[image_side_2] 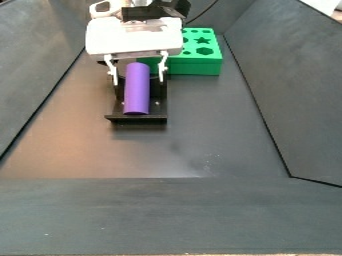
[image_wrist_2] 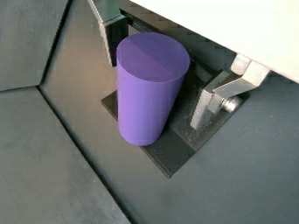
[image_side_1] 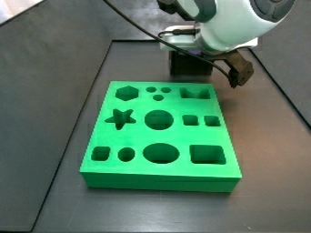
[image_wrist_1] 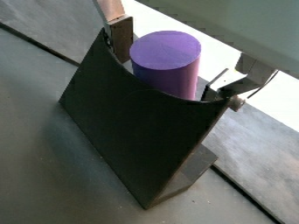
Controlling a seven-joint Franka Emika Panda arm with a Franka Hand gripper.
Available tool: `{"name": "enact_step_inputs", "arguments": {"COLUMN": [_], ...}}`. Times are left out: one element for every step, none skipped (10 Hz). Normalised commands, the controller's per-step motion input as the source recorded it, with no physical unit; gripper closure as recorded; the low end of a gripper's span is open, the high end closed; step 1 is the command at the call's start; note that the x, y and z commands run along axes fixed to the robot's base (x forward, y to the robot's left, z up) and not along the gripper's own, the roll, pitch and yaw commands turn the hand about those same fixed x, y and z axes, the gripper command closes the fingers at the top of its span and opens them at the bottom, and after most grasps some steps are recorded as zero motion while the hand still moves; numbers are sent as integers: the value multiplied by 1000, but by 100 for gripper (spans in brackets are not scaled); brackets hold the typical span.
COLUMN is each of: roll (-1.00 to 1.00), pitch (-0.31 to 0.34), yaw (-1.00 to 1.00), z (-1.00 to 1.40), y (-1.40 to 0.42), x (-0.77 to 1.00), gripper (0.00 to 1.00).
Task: Pick up the round object. Move up. Place the round object on the fixture. Regrasp the round object. Move to above the board. Insert the round object.
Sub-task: Regrasp the round object, then move to above the board.
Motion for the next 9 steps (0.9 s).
{"name": "enact_step_inputs", "arguments": {"roll": [51, 51, 50, 0, -145, -150, -140, -114, -84], "pitch": [-23, -23, -22, 0, 80, 77, 28, -5, -25], "yaw": [-29, -27, -25, 0, 172, 169, 147, 130, 107], "z": [-170, -170, -170, 0, 1000, 1000, 1000, 1000, 1000], "y": [-3, -3, -2, 0, -15, -16, -16, -14, -14], "x": [8, 8, 8, 0, -118, -119, -117, -115, -113], "gripper": [0, 0, 0, 100, 100, 100, 100, 100, 100]}}
